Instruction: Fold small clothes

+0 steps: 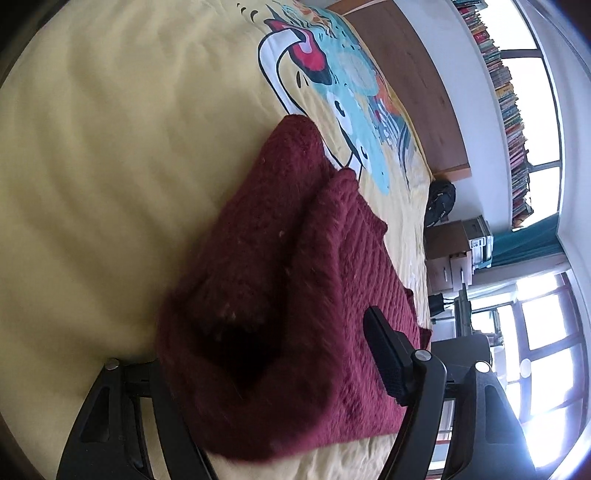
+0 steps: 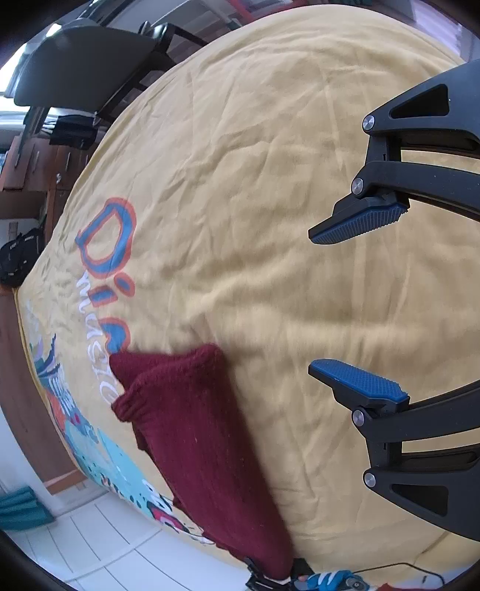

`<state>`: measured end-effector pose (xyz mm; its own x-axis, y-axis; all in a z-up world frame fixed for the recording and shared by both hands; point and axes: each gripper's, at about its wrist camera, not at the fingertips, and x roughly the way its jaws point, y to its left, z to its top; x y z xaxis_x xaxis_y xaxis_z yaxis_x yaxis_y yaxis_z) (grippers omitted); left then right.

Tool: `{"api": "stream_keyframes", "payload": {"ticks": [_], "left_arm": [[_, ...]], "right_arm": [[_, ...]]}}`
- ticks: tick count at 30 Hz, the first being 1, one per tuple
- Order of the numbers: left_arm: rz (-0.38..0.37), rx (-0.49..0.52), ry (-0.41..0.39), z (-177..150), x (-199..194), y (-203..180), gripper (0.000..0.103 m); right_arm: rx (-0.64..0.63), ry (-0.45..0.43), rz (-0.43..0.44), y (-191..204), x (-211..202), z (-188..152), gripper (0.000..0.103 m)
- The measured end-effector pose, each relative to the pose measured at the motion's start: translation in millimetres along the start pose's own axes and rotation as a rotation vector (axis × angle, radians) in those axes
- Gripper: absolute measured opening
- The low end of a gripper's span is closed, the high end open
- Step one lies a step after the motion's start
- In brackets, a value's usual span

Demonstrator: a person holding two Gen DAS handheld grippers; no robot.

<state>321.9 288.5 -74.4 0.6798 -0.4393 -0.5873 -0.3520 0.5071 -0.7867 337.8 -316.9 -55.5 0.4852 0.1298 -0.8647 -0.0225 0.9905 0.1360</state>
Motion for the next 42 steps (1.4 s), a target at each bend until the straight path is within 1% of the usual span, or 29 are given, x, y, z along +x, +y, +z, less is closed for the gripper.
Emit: {"api": "stream_keyframes", "payload": {"ticks": [1, 2, 3, 4, 7, 10, 12, 19, 27, 32, 38, 42], "left_arm": [[0.007, -0.004, -0.003, -1.1, 2.9, -3.7, 0.046], [0.015, -0.015, -0.001, 1.1, 3.7, -3.2, 0.039], [0.018, -0.026, 0.000, 1.5, 5.9, -4.2, 0.029], [0.017, -0.037, -0.002, 0.5, 5.6, -4.0, 0.024], [0.034, -0.035, -0.012, 2.1, 5.7, -14.1, 0.020], [0.066, 0.003, -0.014, 1.1, 5.3, -28.7, 0.019], [0.073, 0.020, -0.017, 0.4, 3.8, -38.4, 0.018], [0.077, 0.067, -0.013, -7.8, 2.1, -77.1, 0.018], [0.074, 0.123, 0.009, -22.2, 14.8, -134.7, 0.017], [0.075, 0.161, 0.041, -35.2, 31.7, -174.1, 0.017], [0.031, 0.181, 0.083, -55.7, 63.8, -223.0, 0.017], [0.008, 0.219, 0.123, -74.2, 93.9, -258.7, 0.017]], "right_arm": [[0.004, 0.001, -0.001, -2.4, 0.8, -0.1, 0.066], [0.007, 0.001, 0.000, -5.3, 1.8, -0.2, 0.066], [0.010, 0.001, 0.001, -7.4, 2.4, -0.3, 0.066], [0.012, 0.001, 0.002, -8.9, 3.0, -0.7, 0.066], [0.022, 0.000, 0.008, -15.0, 4.3, -1.8, 0.066], [0.031, -0.003, 0.016, -21.3, 4.5, -3.0, 0.066], [0.041, -0.007, 0.023, -26.8, 4.4, -3.4, 0.066], [0.071, -0.018, 0.047, -43.0, -0.1, -5.8, 0.066], [0.101, -0.036, 0.043, -66.8, -11.3, -9.9, 0.066], [0.125, -0.056, 0.042, -86.0, -17.7, -9.3, 0.066], [0.168, -0.081, 0.038, -112.9, -26.0, -12.3, 0.066], [0.201, -0.093, 0.035, -132.2, -30.0, -17.8, 0.066]]}}
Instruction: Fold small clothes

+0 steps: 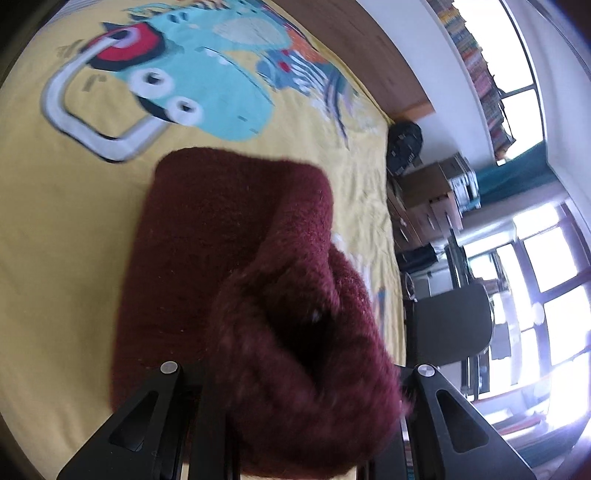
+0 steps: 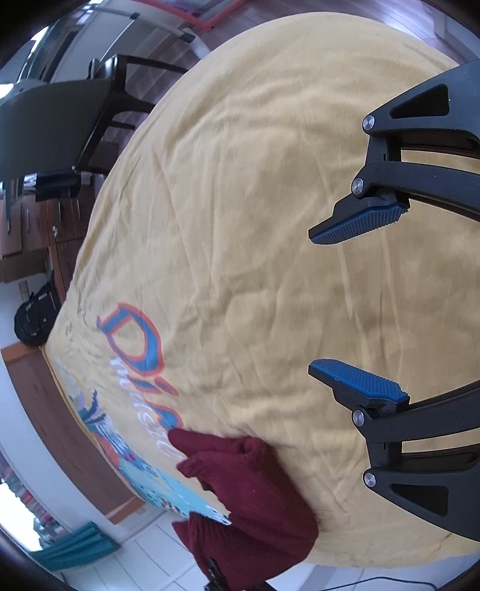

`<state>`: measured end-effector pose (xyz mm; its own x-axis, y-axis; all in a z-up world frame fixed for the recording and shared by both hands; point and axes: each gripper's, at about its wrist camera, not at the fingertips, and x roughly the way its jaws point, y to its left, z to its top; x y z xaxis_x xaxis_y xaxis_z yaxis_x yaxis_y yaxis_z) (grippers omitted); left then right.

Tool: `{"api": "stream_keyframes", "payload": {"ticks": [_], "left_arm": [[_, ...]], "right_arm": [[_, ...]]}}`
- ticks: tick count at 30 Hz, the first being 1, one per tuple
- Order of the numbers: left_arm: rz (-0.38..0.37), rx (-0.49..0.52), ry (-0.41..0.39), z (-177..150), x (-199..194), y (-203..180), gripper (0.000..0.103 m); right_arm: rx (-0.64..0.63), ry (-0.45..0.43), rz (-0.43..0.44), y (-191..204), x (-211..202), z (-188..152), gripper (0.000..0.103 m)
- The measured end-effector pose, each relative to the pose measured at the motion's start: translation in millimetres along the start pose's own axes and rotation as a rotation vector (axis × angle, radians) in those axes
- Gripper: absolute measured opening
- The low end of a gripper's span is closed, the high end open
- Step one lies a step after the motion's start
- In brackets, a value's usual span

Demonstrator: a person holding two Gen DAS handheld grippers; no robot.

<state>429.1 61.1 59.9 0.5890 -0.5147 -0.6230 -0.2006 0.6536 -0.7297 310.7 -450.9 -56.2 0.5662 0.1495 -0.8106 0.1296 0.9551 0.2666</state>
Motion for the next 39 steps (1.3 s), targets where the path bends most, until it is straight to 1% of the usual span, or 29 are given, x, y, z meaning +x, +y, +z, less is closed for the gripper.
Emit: {"api": "stream_keyframes", "payload": {"ticks": [5, 8, 11, 12, 16, 19, 22, 25, 28, 29, 30, 31, 33, 36, 39], "left_arm": [[-0.012, 0.061, 0.067, -18.2, 49.5, -47.6, 0.017], [0.003, 0.107, 0.120, -40.9, 81.8, -70.0, 0.017], [0.064, 0.172, 0.166, -67.9, 113.5, -83.7, 0.017], [0.095, 0.202, 0.181, -78.1, 125.3, -86.4, 0.017], [0.193, 0.287, 0.216, -103.9, 155.1, -93.2, 0.017], [0.226, 0.320, 0.215, -115.2, 164.0, -96.0, 0.018], [0.216, 0.308, 0.217, -118.9, 169.6, -98.4, 0.018], [0.228, 0.323, 0.214, -120.6, 170.7, -96.6, 0.018], [0.261, 0.336, 0.211, -122.8, 175.1, -97.0, 0.019], [0.266, 0.335, 0.210, -127.3, 177.5, -100.4, 0.022], [0.265, 0.332, 0.216, -127.9, 178.6, -100.5, 0.030], [0.260, 0.332, 0.221, -130.3, 179.0, -102.8, 0.041], [0.227, 0.323, 0.232, -135.2, 178.8, -108.1, 0.050], [0.180, 0.316, 0.262, -142.6, 180.4, -114.9, 0.050], [0.172, 0.345, 0.264, -143.4, 174.5, -121.0, 0.050]], "right_arm": [[0.037, -0.006, -0.009, -22.4, -4.0, -4.3, 0.066], [0.057, -0.008, -0.013, -34.2, -5.0, -7.2, 0.066], [0.075, -0.009, -0.016, -45.6, -7.0, -11.0, 0.066], [0.079, -0.009, -0.018, -48.8, -7.6, -12.4, 0.066], [0.093, -0.006, -0.028, -59.6, -8.1, -17.8, 0.066], [0.106, -0.003, -0.031, -67.2, -8.1, -22.1, 0.066], [0.115, -0.002, -0.032, -70.5, -7.7, -24.2, 0.066], [0.113, -0.006, -0.033, -70.0, -8.7, -24.5, 0.066], [0.113, -0.007, -0.037, -69.7, -9.1, -24.6, 0.066], [0.113, -0.008, -0.039, -70.3, -9.9, -25.0, 0.066], [0.115, -0.008, -0.042, -71.1, -10.9, -25.6, 0.066], [0.116, -0.008, -0.043, -71.8, -11.2, -25.6, 0.066], [0.118, -0.009, -0.047, -73.3, -13.5, -26.6, 0.066], [0.120, -0.012, -0.052, -74.5, -18.3, -28.3, 0.066], [0.121, -0.020, -0.058, -75.2, -25.5, -29.4, 0.066]]}}
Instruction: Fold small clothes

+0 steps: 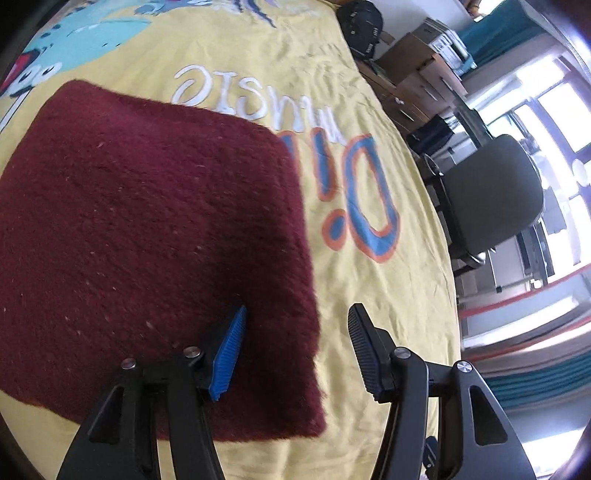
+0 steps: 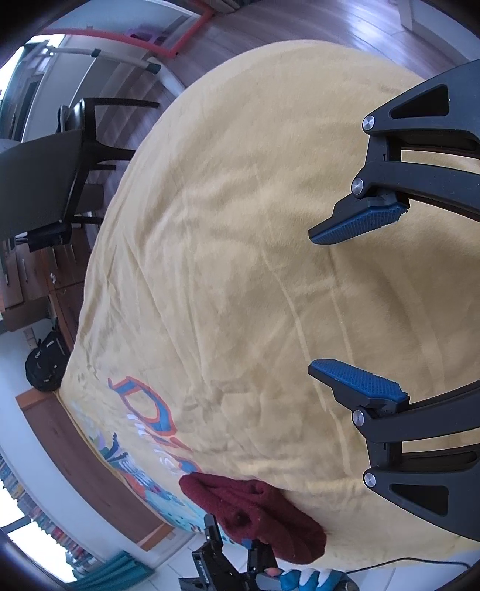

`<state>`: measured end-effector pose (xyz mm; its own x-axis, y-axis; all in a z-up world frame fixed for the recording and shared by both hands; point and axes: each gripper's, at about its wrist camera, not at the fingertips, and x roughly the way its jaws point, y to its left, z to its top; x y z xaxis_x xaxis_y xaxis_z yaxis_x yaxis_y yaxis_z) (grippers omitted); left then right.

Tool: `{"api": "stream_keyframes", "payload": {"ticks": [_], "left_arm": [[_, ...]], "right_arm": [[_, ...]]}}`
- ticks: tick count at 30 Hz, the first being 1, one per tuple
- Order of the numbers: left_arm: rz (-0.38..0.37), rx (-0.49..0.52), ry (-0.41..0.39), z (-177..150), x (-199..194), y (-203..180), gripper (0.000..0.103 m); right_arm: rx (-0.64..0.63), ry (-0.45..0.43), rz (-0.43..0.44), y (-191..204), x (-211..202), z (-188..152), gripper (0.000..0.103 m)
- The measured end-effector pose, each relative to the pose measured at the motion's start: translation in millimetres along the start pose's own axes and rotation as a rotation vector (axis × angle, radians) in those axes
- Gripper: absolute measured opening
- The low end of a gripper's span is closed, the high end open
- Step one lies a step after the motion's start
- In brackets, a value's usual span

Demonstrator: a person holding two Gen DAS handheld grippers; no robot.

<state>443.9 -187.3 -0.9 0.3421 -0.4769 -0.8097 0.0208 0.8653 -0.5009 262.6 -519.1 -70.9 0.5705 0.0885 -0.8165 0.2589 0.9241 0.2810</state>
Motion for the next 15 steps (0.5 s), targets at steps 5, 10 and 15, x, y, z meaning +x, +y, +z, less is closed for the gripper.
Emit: {"api": "stream_keyframes", "payload": {"ticks": [5, 10, 15], "left_arm": [[-0.048, 0.064, -0.002, 0.6, -17.1, -7.9, 0.051], [-0.078, 0.156, -0.024, -3.4, -40.9, -16.1, 0.052], [-0.051, 0.220, -0.055, -12.7, -63.5, -11.4, 0.052]], "right_arm": [[-0.001, -0.014, -0.013, -2.0, -13.7, 0.0, 0.066], [-0.020, -0.026, -0.015, 7.8, -27.6, 0.4, 0.066], [-0.052, -0.030, -0.001, 29.4, -38.1, -0.7, 0.066]]}}
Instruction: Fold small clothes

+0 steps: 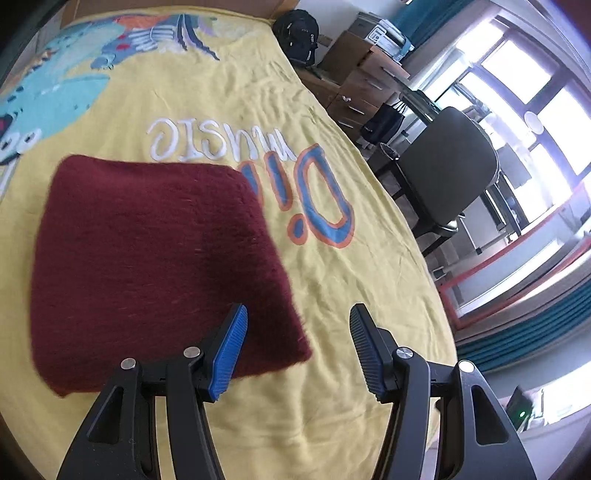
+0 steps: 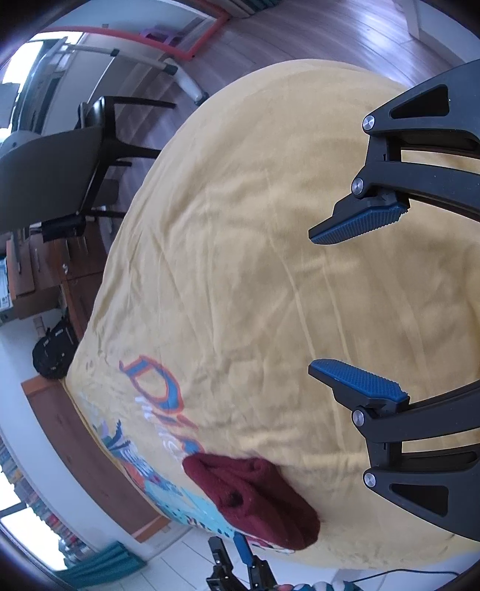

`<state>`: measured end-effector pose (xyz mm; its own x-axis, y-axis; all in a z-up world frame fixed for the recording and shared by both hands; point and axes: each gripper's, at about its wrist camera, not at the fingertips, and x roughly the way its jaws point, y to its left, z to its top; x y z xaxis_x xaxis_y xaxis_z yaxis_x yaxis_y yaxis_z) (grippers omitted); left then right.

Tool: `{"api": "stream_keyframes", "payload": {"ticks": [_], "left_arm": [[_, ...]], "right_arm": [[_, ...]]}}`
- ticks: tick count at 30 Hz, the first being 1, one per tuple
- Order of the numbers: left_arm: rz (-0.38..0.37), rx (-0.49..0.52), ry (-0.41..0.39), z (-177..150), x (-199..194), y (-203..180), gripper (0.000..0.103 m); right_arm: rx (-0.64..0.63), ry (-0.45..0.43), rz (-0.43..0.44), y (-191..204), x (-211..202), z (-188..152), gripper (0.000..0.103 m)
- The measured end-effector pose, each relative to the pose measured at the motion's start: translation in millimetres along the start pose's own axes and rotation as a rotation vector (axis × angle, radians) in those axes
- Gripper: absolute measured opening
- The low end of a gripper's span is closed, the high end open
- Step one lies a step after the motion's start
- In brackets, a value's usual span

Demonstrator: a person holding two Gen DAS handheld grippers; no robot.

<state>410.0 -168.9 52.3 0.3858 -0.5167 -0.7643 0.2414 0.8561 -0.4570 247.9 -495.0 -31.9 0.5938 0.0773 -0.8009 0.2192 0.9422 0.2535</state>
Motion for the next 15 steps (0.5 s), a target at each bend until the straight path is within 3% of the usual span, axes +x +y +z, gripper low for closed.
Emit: {"api": "stream_keyframes", "payload": {"ticks": [5, 15], "left_arm": [[0.042, 0.040, -0.012, -19.3, -20.8, 13.7, 0.052], [0.113, 0.022, -0.029, -53.0, -59.7, 75.5, 0.052]], "right_arm": [[-0.051, 0.005, 0.019, 31.8, -4.4, -0.1, 0.066], [-0.188, 0.021, 0.078, 117.1, -3.9, 1.0, 0.066]]}}
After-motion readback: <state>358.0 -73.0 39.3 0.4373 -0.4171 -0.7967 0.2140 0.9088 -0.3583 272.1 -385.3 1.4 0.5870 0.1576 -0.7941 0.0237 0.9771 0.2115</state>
